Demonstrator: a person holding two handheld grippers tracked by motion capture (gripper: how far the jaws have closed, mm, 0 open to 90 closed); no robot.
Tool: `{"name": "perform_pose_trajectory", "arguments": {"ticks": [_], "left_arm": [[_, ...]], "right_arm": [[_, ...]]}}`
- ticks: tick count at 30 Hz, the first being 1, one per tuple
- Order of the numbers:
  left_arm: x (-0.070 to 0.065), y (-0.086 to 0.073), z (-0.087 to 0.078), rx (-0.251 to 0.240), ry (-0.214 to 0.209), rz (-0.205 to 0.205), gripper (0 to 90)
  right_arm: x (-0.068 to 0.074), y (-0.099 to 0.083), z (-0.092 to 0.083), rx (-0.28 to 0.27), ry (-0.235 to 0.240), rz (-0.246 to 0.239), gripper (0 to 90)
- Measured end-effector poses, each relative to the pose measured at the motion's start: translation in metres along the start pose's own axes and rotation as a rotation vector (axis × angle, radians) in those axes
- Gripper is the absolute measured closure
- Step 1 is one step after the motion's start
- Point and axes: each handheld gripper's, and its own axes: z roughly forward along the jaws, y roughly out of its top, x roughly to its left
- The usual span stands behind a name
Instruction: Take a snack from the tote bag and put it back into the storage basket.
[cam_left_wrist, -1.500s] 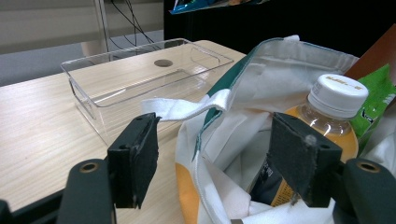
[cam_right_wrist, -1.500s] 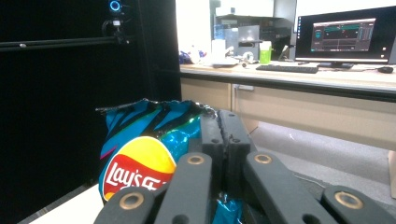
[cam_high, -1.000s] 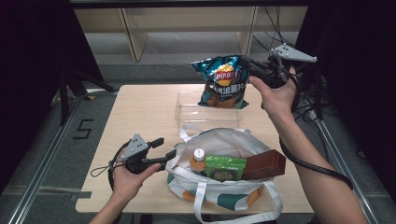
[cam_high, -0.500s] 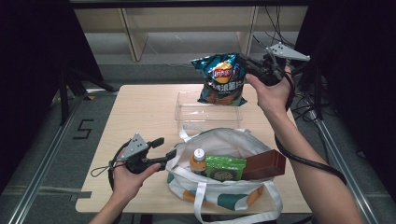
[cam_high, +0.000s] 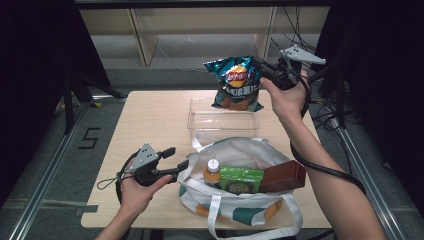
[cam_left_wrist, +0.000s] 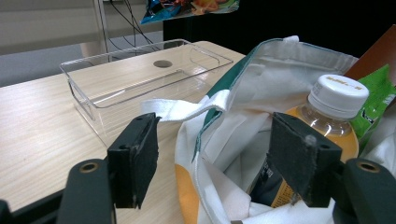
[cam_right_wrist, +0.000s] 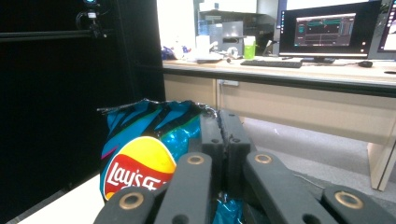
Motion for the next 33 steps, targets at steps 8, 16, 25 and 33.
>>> {"name": "perform_pose_trajectory", "arguments": {"ticks": [8,16,25,33], "left_arm": [[0.000,0.000,-0.002,0.009,0.009,0.001,32.5],[-0.001,-0.001,-0.001,0.008,0.012,-0.013,32.5],[0.000,-0.001,-0.001,0.008,0.005,0.003,32.5],[0.000,-0.001,0.000,0.010,0.004,-0.001,32.5]], "right_arm": [[-0.004,-0.002,0.007,0.002,-0.008,0.001,90.0],[-0.007,-0.006,0.015,0.005,-0.016,0.016,90.0],[-0.010,-0.006,0.019,0.010,-0.030,0.033,90.0],[-0.013,-0.006,0.027,0.019,-0.034,0.023,90.0]]}}
